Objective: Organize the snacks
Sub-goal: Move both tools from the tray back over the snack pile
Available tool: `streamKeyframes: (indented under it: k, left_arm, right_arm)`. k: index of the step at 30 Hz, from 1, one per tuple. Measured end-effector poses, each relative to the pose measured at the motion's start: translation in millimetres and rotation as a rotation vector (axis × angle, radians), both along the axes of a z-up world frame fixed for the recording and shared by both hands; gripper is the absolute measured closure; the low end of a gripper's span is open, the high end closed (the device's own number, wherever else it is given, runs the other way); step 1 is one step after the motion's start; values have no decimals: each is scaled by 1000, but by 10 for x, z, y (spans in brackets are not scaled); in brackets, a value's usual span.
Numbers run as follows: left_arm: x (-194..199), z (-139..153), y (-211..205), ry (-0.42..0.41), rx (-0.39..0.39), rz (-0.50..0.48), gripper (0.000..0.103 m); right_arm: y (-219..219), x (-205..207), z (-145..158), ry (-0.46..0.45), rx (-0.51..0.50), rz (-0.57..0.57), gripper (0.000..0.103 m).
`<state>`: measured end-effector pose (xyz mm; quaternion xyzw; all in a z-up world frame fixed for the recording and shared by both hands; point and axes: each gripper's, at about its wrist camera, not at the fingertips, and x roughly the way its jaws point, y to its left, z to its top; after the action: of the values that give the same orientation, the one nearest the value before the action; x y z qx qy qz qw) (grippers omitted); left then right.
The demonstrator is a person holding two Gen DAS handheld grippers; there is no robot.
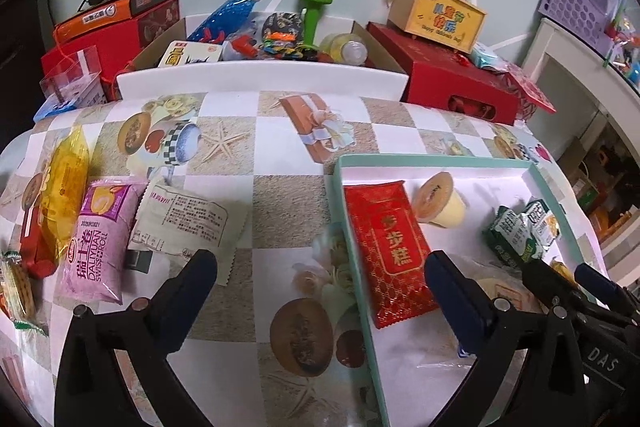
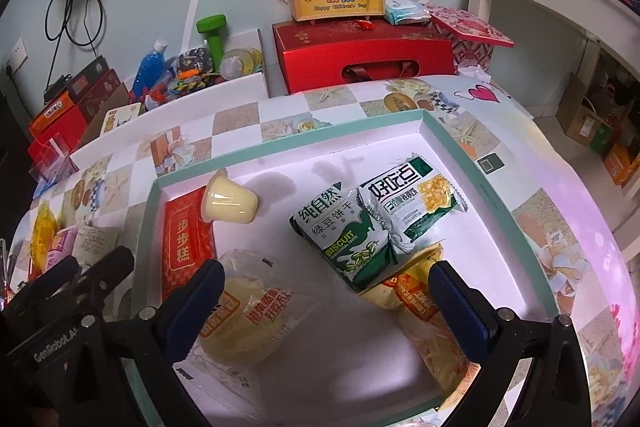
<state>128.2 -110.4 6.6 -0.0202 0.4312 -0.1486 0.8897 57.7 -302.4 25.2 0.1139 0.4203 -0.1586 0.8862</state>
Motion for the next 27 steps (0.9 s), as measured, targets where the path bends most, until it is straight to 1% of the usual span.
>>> streamKeyframes:
  k: [3,7,11,15,18,21,27]
  left_arm:
    - [-34,55,27,-8,-3,-16,0]
    - [-68,131,148,-19,14,-1,0]
    - [-91,171,320,-9,14,11,0]
    - [-133,214,539,-18,24,31,0]
    - [-166,204,699,-7,28,42,0]
    - [-201,180,876,1,32,74,0]
    - [-214,162,1235,7,-3,154,0]
  right_arm:
    - [13,-9,48,-16,-2,-9,0]
    - [95,-2,137,-54,6,3,0]
    - [243,46,173,-68,15,41,0]
    - [472,116,152,-59,17,101,0]
    - [627,149,135,-55,8,144,0]
    - [764,159,135,-59,-4,178,0]
    - [979,200,85,-38,-21,228,0]
